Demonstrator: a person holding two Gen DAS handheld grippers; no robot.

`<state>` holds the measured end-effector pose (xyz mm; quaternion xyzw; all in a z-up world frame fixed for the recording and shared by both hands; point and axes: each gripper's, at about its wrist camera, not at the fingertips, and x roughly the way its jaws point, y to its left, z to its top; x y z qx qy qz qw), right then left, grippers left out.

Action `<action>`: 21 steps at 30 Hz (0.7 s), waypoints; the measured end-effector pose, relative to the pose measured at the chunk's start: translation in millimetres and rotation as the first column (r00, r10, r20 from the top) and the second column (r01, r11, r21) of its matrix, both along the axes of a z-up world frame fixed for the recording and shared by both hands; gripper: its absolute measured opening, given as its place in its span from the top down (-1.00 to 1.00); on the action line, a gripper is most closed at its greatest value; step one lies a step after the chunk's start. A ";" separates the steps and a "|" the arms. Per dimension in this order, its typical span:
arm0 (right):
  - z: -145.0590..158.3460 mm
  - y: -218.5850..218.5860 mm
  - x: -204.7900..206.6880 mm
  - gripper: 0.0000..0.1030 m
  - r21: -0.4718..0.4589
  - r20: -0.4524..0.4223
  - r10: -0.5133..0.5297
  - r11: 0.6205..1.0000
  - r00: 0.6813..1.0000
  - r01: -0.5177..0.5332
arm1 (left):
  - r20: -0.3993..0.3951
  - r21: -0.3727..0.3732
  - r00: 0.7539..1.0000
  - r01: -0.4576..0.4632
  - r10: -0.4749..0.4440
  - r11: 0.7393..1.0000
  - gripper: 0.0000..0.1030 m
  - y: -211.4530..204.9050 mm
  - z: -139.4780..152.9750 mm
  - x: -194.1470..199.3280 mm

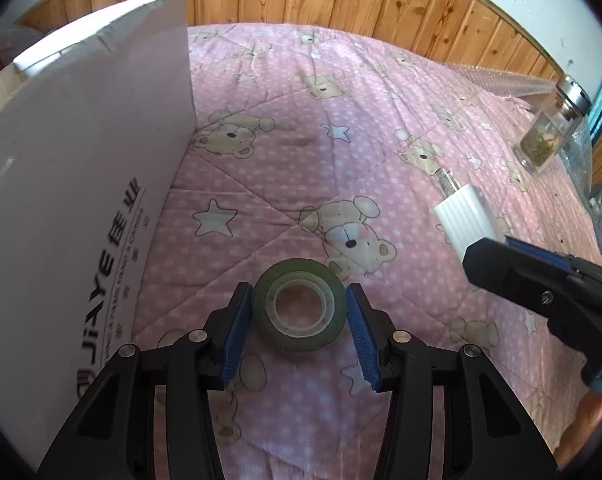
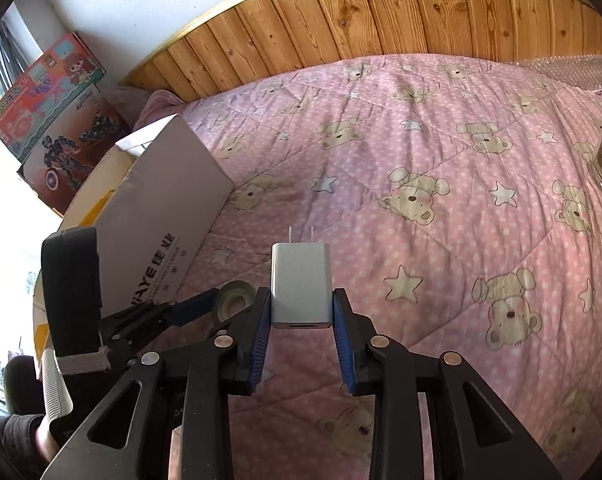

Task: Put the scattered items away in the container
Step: 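Grasp green tape roll with left tool while right tool grasps white charger, then carry tape roll in left tool while right tool carries charger to box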

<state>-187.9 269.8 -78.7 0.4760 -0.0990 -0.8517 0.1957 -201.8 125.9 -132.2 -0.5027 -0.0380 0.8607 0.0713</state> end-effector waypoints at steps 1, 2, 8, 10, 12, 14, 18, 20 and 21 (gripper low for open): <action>0.7 -0.5 3.9 0.39 -0.002 0.001 0.000 1.000 1.000 0.000 | -0.001 0.005 1.000 0.000 0.000 1.000 0.04 -0.2 2.0 3.5; 0.8 -1.2 7.5 0.39 -0.003 0.002 0.000 1.000 1.000 0.000 | -0.001 0.013 1.000 -0.002 0.002 1.000 0.04 -1.2 4.5 7.6; 2.6 -3.0 29.9 0.39 -0.018 0.014 -0.001 1.000 1.000 0.001 | 0.004 0.042 1.000 0.001 -0.001 0.999 0.04 -2.6 17.2 32.0; 4.6 -3.0 36.7 0.39 -0.022 0.012 -0.001 1.000 1.000 0.001 | 0.003 0.051 1.000 0.005 -0.005 0.999 0.04 -1.1 21.3 40.1; 7.3 -2.2 43.8 0.39 -0.030 0.010 -0.004 1.000 1.000 0.005 | 0.000 0.058 1.000 0.012 -0.012 0.998 0.04 0.2 26.0 49.2; 8.6 -0.2 49.6 0.39 -0.037 0.010 -0.007 0.999 1.000 0.007 | -0.007 0.060 1.000 0.022 -0.021 0.998 0.04 0.8 31.2 58.9; 11.7 3.3 64.0 0.39 -0.057 0.015 -0.016 0.998 1.000 0.017 | -0.024 0.064 0.999 0.041 -0.039 0.997 0.04 0.9 41.8 74.6; 13.5 4.5 71.6 0.39 -0.063 0.016 -0.023 0.998 1.000 0.024 | -0.026 0.071 0.999 0.047 -0.045 0.996 0.04 0.1 46.1 81.0; 14.1 5.3 75.6 0.39 -0.067 0.016 -0.025 0.997 1.000 0.026 | -0.028 0.072 0.998 0.050 -0.048 0.996 0.04 -0.3 47.8 84.0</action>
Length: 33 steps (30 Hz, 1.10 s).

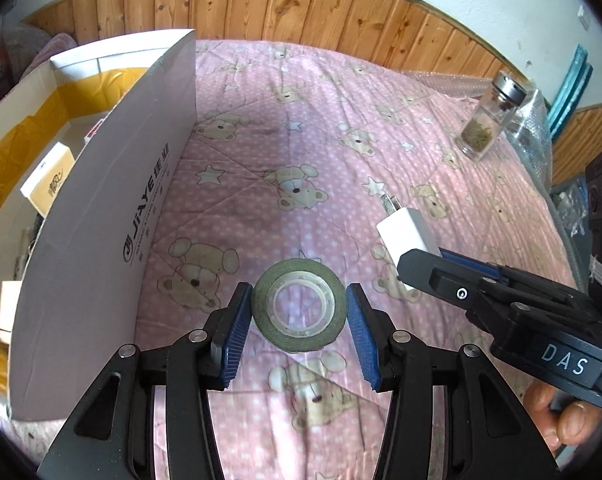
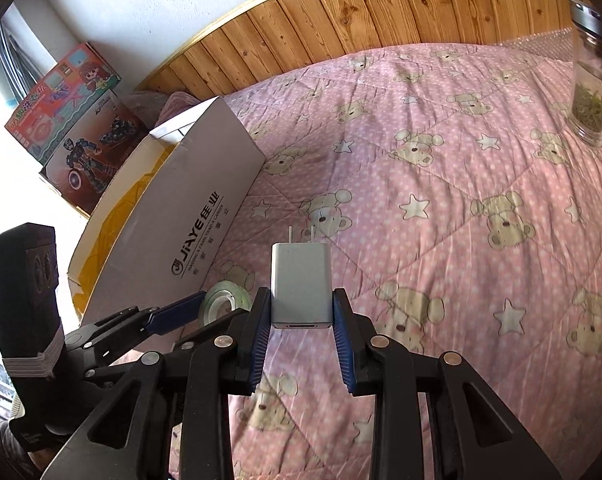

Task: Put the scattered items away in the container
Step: 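Carry tape roll in left tool while right tool carries charger to box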

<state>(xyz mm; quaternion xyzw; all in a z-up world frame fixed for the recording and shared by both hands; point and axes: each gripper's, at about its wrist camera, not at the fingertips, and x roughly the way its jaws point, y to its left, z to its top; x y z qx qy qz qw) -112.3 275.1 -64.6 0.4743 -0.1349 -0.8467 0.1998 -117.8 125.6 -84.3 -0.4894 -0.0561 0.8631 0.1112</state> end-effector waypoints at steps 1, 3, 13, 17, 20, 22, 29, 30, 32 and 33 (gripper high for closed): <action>0.6 0.8 4.3 0.39 -0.003 0.000 -0.003 1.000 1.000 0.003 | -0.001 0.002 1.000 0.003 -0.003 1.000 0.04 -0.4 1.5 2.9; 1.2 2.4 13.0 0.39 -0.008 0.003 -0.010 1.000 1.000 0.010 | -0.004 0.007 1.000 0.013 -0.013 1.000 0.04 -0.7 4.8 9.4; 15.6 2.2 50.1 0.39 -0.023 -0.014 -0.021 1.000 1.000 0.021 | -0.016 0.040 0.999 0.030 -0.029 0.999 0.04 -9.8 19.2 42.2; 23.4 -1.7 62.9 0.39 -0.036 -0.023 -0.017 0.999 1.000 0.016 | -0.024 0.056 0.999 0.030 -0.029 0.998 0.04 -16.3 26.5 55.6; 30.4 -7.6 69.1 0.39 -0.037 -0.033 -0.004 0.999 0.999 0.003 | -0.032 0.072 0.999 0.026 -0.023 0.997 0.04 -23.3 32.8 65.2; 35.7 -12.1 72.5 0.39 -0.036 -0.041 0.006 0.999 0.999 -0.007 | -0.039 0.084 0.999 0.020 -0.017 0.996 0.04 -28.8 37.3 70.5; 57.9 -31.2 82.0 0.39 -0.030 -0.082 0.046 0.998 0.996 -0.048 | -0.073 0.120 0.997 -0.003 0.012 0.993 0.04 -51.0 54.2 87.8; 61.1 -34.5 82.8 0.39 -0.028 -0.088 0.053 0.998 0.995 -0.055 | -0.078 0.125 0.997 -0.007 0.017 0.992 0.04 -53.9 56.9 89.5; 67.3 -40.1 85.0 0.39 -0.026 -0.098 0.063 0.998 0.993 -0.066 | -0.091 0.138 0.995 -0.013 0.026 0.990 0.04 -60.0 62.6 92.4; 70.9 -43.3 85.8 0.39 -0.024 -0.104 0.069 0.997 0.992 -0.072 | -0.097 0.143 0.995 -0.018 0.032 0.990 0.04 -63.8 65.6 93.3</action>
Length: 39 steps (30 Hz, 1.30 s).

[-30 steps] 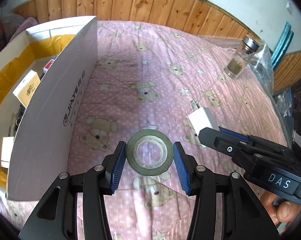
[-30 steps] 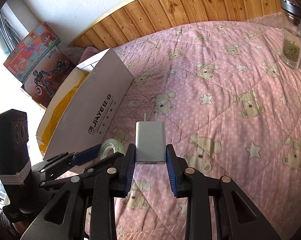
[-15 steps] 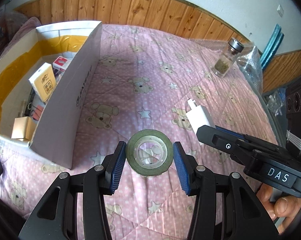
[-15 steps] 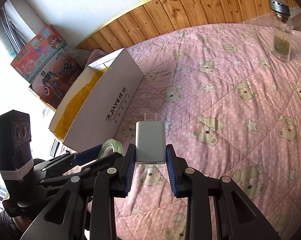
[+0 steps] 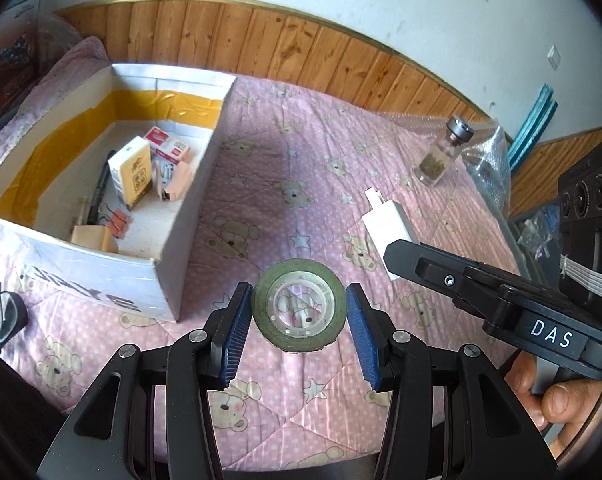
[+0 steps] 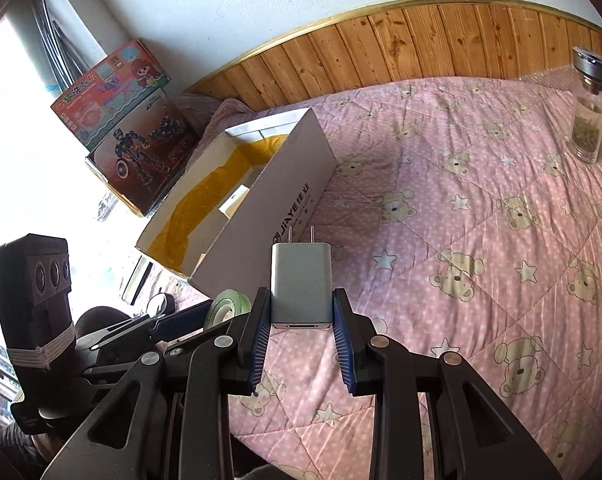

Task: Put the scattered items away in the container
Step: 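Carry tape roll in left tool while right tool carries charger to box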

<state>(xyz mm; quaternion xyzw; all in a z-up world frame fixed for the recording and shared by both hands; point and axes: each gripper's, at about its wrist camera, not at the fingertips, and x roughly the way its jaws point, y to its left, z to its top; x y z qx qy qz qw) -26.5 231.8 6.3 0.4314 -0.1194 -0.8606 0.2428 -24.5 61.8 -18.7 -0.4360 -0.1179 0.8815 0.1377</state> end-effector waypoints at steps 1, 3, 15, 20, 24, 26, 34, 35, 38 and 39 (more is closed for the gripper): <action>3.5 -3.7 0.6 0.39 0.002 -0.006 0.007 1.000 1.000 -0.007 | -0.008 0.008 1.000 -0.005 0.005 1.000 0.04 -3.9 3.5 1.2; 11.1 -11.1 1.5 0.39 0.005 -0.020 0.019 1.000 1.000 -0.019 | -0.021 0.021 1.000 -0.017 0.017 1.000 0.04 -11.7 9.2 3.4; 46.4 -58.7 -6.4 0.39 0.023 -0.085 0.091 0.996 0.992 -0.089 | -0.078 0.092 0.991 -0.099 0.106 0.991 0.04 -67.7 34.7 6.2; 57.9 -83.3 -13.5 0.39 0.036 -0.104 0.123 0.992 0.987 -0.120 | -0.097 0.106 0.985 -0.131 0.142 0.986 0.04 -90.4 41.6 1.7; 65.8 -101.4 -23.4 0.39 0.047 -0.118 0.145 0.989 0.982 -0.140 | -0.095 0.107 0.981 -0.159 0.169 0.981 0.04 -107.9 43.2 -5.1; 67.1 -110.1 -28.3 0.39 0.056 -0.122 0.155 0.987 0.980 -0.149 | -0.092 0.105 0.979 -0.172 0.182 0.979 0.04 -115.2 43.7 -8.7; 66.3 -140.0 -52.1 0.39 0.087 -0.120 0.190 0.980 0.974 -0.181 | -0.102 0.097 0.970 -0.210 0.220 0.973 0.04 -144.7 47.9 -27.2; 66.3 -142.9 -54.8 0.39 0.090 -0.120 0.192 0.979 0.974 -0.182 | -0.102 0.095 0.969 -0.215 0.224 0.972 0.04 -148.4 48.0 -30.3; 65.8 -150.9 -64.5 0.39 0.096 -0.117 0.200 0.977 0.973 -0.189 | -0.097 0.092 0.966 -0.231 0.239 0.969 0.04 -159.3 46.4 -39.7; 65.3 -153.7 -68.2 0.39 0.099 -0.115 0.204 0.976 0.972 -0.193 | -0.094 0.089 0.965 -0.236 0.244 0.968 0.04 -162.4 45.6 -43.0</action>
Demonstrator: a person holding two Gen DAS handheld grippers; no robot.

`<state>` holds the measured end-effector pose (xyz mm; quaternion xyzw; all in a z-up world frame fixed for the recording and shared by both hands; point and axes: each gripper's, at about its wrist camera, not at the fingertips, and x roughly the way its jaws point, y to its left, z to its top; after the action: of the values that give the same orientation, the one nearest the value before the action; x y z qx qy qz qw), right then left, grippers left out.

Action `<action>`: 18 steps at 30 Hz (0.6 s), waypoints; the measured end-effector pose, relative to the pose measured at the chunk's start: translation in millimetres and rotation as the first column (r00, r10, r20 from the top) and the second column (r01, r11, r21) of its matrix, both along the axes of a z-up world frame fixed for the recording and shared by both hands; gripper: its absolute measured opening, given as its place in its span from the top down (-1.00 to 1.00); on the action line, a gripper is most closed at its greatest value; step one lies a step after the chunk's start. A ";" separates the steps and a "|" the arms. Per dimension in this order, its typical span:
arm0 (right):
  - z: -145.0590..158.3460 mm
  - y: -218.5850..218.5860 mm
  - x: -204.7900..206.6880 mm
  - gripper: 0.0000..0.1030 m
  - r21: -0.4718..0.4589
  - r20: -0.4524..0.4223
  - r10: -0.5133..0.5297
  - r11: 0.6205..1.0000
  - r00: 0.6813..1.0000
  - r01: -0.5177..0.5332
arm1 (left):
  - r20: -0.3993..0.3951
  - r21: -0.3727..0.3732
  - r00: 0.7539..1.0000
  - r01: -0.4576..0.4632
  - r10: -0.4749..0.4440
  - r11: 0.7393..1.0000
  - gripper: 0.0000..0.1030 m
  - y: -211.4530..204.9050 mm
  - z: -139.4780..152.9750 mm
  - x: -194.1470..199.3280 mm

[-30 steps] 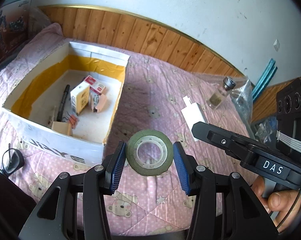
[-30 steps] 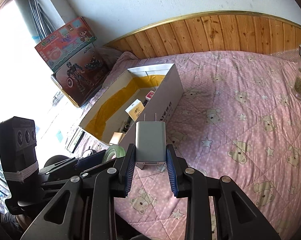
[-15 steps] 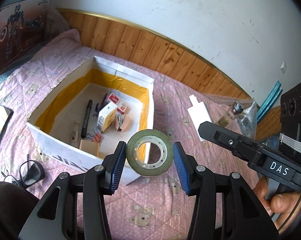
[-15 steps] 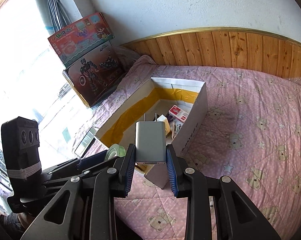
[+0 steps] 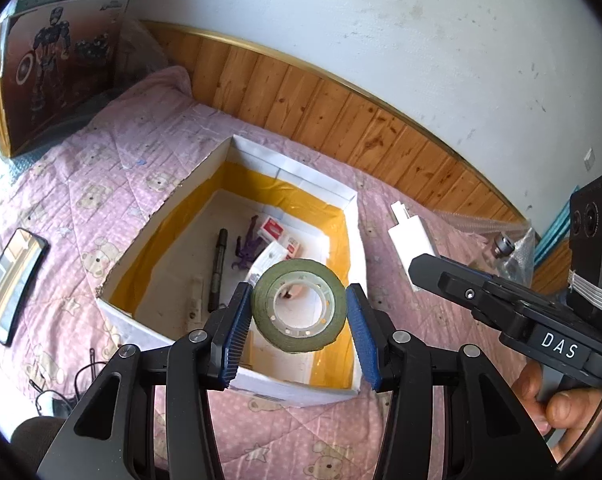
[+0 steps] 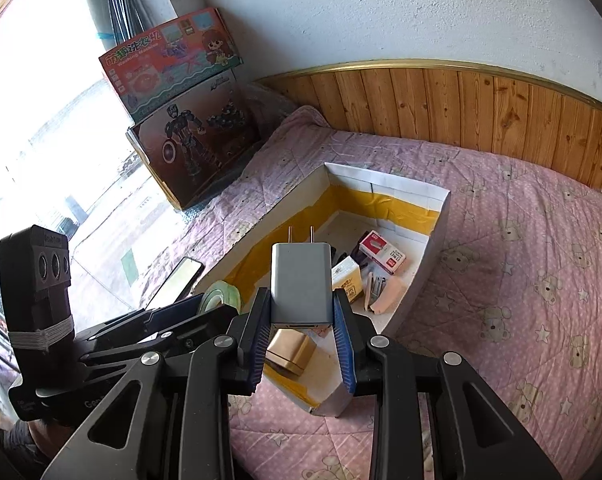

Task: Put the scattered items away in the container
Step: 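Carry tape roll in left tool while right tool carries charger to box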

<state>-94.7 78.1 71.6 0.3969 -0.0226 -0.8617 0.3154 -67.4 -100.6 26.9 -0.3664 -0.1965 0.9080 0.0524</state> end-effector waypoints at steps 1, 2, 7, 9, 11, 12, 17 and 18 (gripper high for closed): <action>-0.4 -2.3 -2.6 0.39 0.003 0.001 0.002 1.000 1.000 -0.002 | 0.004 -0.001 1.000 -0.005 0.005 1.000 0.04 -2.9 -1.1 -3.1; -0.9 -4.5 -6.1 0.39 0.007 0.002 0.004 1.000 1.000 -0.004 | 0.006 0.000 1.000 -0.009 0.009 1.000 0.04 -5.6 -2.4 -6.1; -5.1 -16.7 -25.0 0.39 0.030 0.012 0.020 0.999 1.000 -0.020 | 0.025 -0.002 0.999 -0.031 0.031 1.000 0.04 -17.6 -9.0 -20.8; -6.6 -21.4 -32.4 0.39 0.041 0.014 0.026 0.999 1.000 -0.027 | 0.032 -0.006 0.999 -0.036 0.036 0.999 0.04 -21.0 -11.6 -26.9; -8.1 -25.9 -39.8 0.39 0.050 0.018 0.032 0.998 0.999 -0.032 | 0.047 -0.011 0.998 -0.044 0.044 0.999 0.04 -24.7 -15.6 -34.0; -8.9 -28.7 -44.0 0.39 0.055 0.021 0.036 0.998 0.999 -0.037 | 0.053 -0.014 0.997 -0.047 0.048 0.999 0.04 -26.3 -17.3 -37.4; -12.2 -42.0 -60.7 0.39 0.074 0.029 0.050 0.996 0.998 -0.052 | 0.086 -0.033 0.994 -0.069 0.071 0.997 0.04 -33.6 -25.6 -52.4; -13.6 -44.6 -64.2 0.39 0.077 0.032 0.053 0.995 0.998 -0.056 | 0.092 -0.039 0.993 -0.074 0.077 0.997 0.04 -35.1 -27.4 -55.0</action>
<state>-158.9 33.5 58.1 0.4224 0.0171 -0.8469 0.3227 -122.4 -135.7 -0.5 -0.4019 -0.1964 0.8944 0.0023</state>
